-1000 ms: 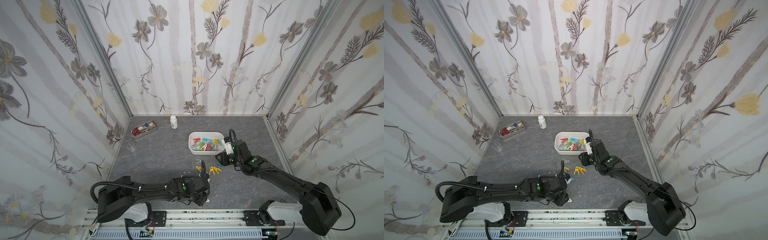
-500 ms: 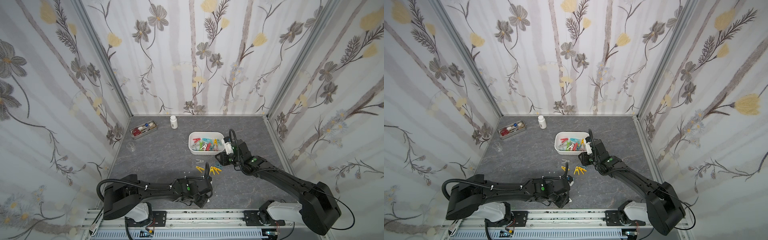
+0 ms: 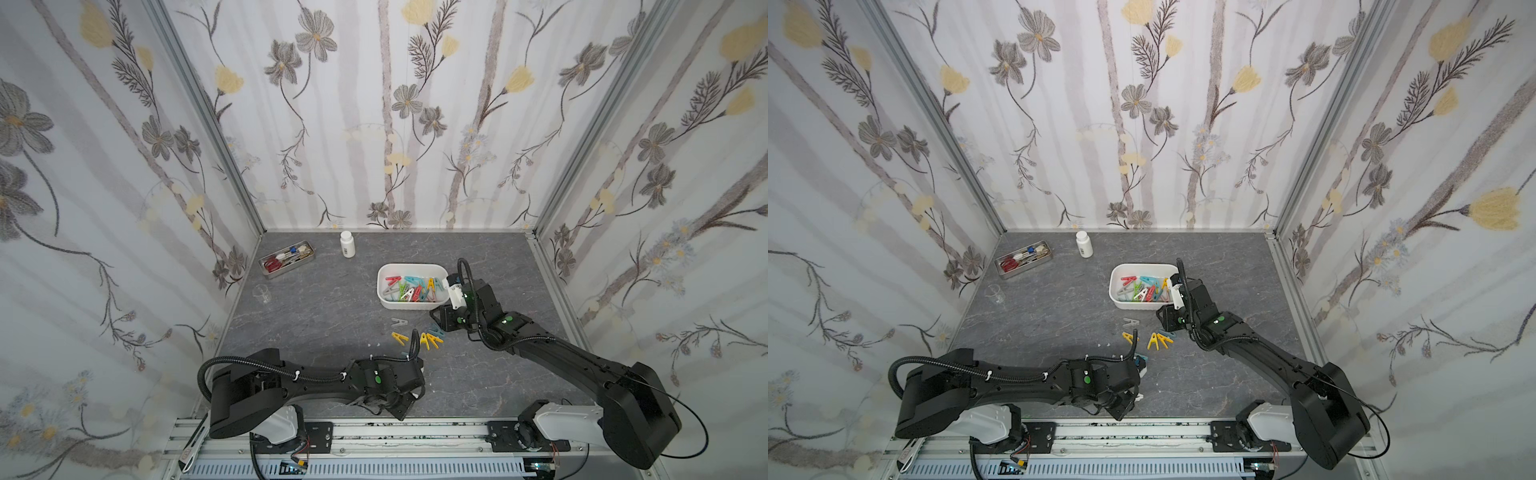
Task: Put the clothespins into the storage box
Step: Pick up the clothespin from the center of the board, then place the clothespin in the storage box.
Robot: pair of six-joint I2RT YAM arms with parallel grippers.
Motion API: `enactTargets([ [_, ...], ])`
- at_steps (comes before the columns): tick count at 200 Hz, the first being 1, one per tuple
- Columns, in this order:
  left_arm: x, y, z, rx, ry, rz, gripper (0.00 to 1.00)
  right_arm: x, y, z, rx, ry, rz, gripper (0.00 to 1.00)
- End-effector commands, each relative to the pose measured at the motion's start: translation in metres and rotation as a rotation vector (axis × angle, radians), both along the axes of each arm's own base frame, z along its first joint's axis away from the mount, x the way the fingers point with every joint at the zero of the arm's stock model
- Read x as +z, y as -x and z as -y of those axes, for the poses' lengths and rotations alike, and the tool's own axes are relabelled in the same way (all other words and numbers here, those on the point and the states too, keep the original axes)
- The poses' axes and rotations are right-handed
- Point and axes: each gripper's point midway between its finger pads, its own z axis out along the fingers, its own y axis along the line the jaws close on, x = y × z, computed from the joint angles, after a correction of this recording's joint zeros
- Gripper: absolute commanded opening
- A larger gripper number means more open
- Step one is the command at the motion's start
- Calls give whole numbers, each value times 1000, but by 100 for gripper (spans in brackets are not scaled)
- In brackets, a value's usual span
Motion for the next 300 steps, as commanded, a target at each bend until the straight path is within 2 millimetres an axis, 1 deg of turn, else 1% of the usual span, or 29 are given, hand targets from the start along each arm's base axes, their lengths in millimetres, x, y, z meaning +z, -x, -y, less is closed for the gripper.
enactTargets([
  [1,-2,-2,-3,16,-15,7,27,5,-3,-4,3,-26,21,42],
  [6,-2,-2,-2,17,-14,7,25,5,-3,-5,3,-26,21,42],
  [23,-3,-4,-2,25,-18,11,14,5,-4,-5,4,-26,19,42],
  [41,-2,-5,-1,31,-13,14,12,5,-3,-5,5,-29,19,42],
  [49,-1,-6,0,37,-8,20,7,5,-4,-5,5,-31,19,42],
  [66,4,-11,3,53,7,37,3,6,-3,-6,7,-35,18,41],
  [72,5,-14,3,66,10,45,0,7,-3,-6,6,-36,21,41],
  [107,27,-28,15,153,157,10,0,11,-3,-5,4,-43,29,41],
  [122,37,-35,16,185,208,-3,0,11,-3,-5,3,-43,29,41],
  [138,53,-46,17,222,276,-9,0,11,-2,-5,3,-42,27,41],
  [151,70,-56,18,254,348,-11,0,12,-1,-4,6,-44,26,41],
  [158,75,-65,18,277,378,-13,0,13,-1,-4,5,-45,28,41],
  [162,87,-70,19,287,422,-5,0,14,0,-4,4,-46,29,41],
  [173,103,-84,20,320,498,-14,0,16,0,-4,2,-48,35,41],
  [184,120,-101,21,343,558,-6,0,13,1,-3,3,-41,24,41],
  [210,153,-152,18,397,621,65,0,13,5,-1,4,-34,16,41],
  [214,161,-159,17,399,634,84,0,14,5,-1,2,-35,19,41],
  [216,159,-164,18,402,625,83,0,5,9,2,2,-24,0,41],
  [218,160,-168,18,405,624,86,0,2,10,3,0,-21,-5,41],
  [236,174,-204,21,406,622,132,0,-1,14,5,-4,-20,-15,41],
  [249,174,-234,20,441,596,152,0,-3,16,7,-7,-13,-18,41],
  [262,168,-260,21,477,583,145,0,0,17,9,-13,-6,-14,41],
  [274,160,-278,26,483,573,148,0,3,18,12,-19,4,-5,41],
  [300,149,-314,32,507,555,166,0,10,21,19,-33,13,14,41],
])
